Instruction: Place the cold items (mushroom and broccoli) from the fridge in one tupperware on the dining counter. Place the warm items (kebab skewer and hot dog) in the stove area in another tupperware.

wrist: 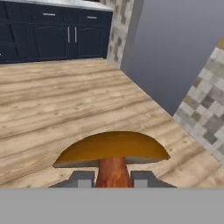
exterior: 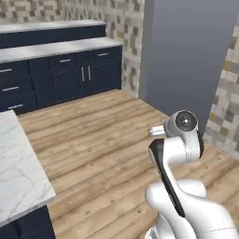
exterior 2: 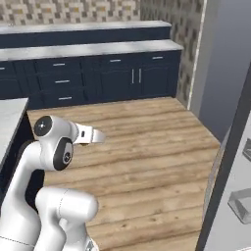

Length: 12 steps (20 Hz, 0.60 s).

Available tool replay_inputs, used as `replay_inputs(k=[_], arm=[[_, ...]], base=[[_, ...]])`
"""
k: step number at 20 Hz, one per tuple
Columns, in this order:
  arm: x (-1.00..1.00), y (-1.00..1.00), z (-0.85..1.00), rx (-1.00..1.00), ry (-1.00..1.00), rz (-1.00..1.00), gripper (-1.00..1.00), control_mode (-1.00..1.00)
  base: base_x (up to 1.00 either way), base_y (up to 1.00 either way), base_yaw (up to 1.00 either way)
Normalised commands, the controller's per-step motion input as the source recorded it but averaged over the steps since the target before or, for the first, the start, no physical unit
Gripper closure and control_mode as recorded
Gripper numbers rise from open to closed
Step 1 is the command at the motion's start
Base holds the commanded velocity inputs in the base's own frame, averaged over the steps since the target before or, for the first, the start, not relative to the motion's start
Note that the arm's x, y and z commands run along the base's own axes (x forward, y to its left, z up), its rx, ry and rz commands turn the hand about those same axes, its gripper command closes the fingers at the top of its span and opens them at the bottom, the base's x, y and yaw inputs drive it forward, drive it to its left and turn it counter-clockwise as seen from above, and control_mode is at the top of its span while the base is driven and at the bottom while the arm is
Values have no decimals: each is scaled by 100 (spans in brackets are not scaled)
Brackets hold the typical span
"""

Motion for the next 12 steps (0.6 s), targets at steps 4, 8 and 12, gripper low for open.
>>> replay_inputs(k=[4, 8, 12], arm=[[0, 0, 0, 0, 0, 0, 100, 100], [0, 0, 0, 0, 0, 0, 100, 100], [0, 0, 0, 0, 0, 0, 100, 100]], base=[[96, -60, 45], [100, -16, 37], [100, 0, 43]])
